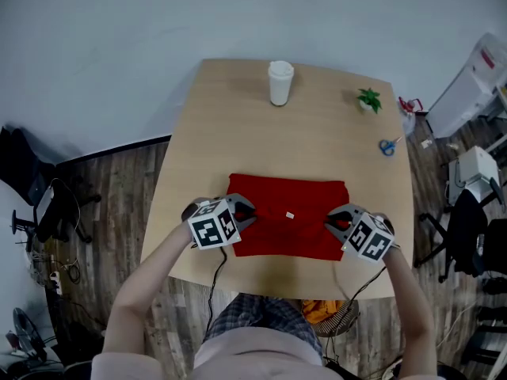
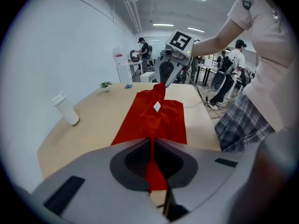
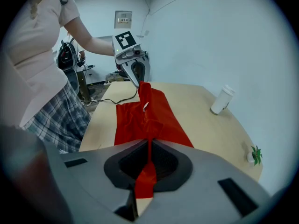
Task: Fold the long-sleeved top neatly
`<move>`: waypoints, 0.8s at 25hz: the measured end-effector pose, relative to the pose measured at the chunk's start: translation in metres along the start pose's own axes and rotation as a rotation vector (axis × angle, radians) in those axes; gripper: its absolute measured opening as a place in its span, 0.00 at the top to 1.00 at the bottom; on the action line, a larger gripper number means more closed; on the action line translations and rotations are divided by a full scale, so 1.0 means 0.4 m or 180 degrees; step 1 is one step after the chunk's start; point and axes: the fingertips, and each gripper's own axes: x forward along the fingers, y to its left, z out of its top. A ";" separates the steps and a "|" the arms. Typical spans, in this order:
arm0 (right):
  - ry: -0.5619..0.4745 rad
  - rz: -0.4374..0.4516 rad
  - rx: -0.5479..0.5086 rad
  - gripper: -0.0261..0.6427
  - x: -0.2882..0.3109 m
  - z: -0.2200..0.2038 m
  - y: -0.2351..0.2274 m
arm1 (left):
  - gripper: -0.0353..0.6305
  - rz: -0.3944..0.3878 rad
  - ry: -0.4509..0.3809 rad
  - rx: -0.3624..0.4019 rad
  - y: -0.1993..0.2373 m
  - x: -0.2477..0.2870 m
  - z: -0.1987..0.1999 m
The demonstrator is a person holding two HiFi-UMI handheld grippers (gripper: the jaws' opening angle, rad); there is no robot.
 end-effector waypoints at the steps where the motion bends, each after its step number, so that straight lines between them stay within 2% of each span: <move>1: 0.0039 0.0036 -0.0005 0.92 0.009 -0.014 0.021 | 0.92 -0.0028 0.0030 0.0005 -0.023 0.010 -0.009; 11: 0.0414 0.0395 -0.0205 0.92 0.111 -0.132 0.174 | 0.92 -0.0290 0.0223 -0.0125 -0.207 0.133 -0.117; 20: 0.0629 0.0693 -0.0259 0.91 0.176 -0.205 0.236 | 0.91 -0.0559 0.0344 -0.0284 -0.282 0.202 -0.167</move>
